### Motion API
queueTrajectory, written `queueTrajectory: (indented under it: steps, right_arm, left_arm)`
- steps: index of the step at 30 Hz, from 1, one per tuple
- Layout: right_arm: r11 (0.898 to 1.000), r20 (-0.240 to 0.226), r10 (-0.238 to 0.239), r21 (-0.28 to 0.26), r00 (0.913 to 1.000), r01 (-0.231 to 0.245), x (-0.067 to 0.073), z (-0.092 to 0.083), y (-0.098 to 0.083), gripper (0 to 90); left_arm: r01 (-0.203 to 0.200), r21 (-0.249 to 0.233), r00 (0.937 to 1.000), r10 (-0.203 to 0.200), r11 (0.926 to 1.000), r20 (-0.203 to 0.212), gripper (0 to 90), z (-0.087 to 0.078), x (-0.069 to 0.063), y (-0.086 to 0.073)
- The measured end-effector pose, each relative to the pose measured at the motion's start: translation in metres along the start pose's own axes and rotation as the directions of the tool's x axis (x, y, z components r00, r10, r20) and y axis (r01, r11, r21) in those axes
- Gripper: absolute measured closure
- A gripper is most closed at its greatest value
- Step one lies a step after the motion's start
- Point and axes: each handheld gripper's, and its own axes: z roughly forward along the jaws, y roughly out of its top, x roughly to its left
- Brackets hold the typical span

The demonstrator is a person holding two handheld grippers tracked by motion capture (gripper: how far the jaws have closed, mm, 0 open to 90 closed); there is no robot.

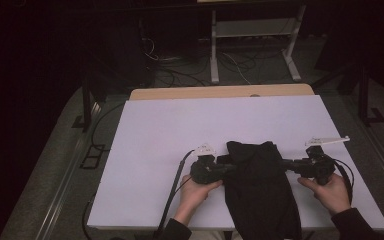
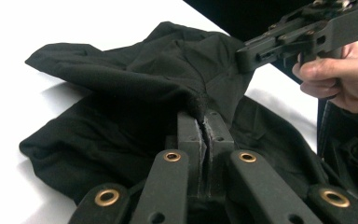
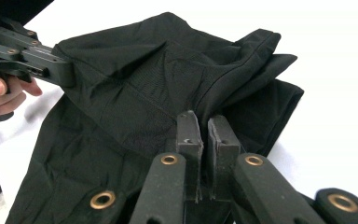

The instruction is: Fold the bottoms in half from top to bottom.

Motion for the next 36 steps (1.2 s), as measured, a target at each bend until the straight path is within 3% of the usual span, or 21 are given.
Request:
queueTrajectory:
  steps: [11, 16, 25, 30, 36]
  right_arm:
    - [0.996, -0.007, 0.035, 0.077, 0.9993, -0.035, -0.002, 0.007, -0.008, 83.2]
    - [0.995, -0.021, 0.051, 0.090, 0.9985, -0.049, -0.004, 0.007, -0.010, 81.7]
    - [0.996, 0.010, 0.012, 0.083, 0.9999, -0.013, -0.004, 0.010, -0.010, 47.8]
    - [0.997, 0.008, 0.038, 0.065, 0.9992, -0.039, -0.007, 0.008, -0.008, 35.3]
    - [0.997, 0.009, 0.079, 0.004, 0.9968, -0.079, -0.013, 0.003, -0.004, 16.8]
  left_arm:
    - [0.027, 0.040, 0.9996, -0.026, 0.9989, -0.014, 86.6, 0.002, 0.006, -0.015]
    - [0.015, 0.050, 0.9996, -0.014, 0.9986, -0.024, 86.5, 0.003, 0.007, -0.019]
    - [0.033, 0.043, 0.9994, -0.032, 0.9985, -0.012, 86.5, 0.003, 0.008, -0.023]
    - [0.036, 0.043, 0.9993, -0.035, 0.9984, -0.013, 86.5, 0.003, 0.008, -0.023]
    - [0.042, 0.034, 0.9991, -0.042, 0.9985, -0.002, 86.5, 0.003, 0.007, -0.022]
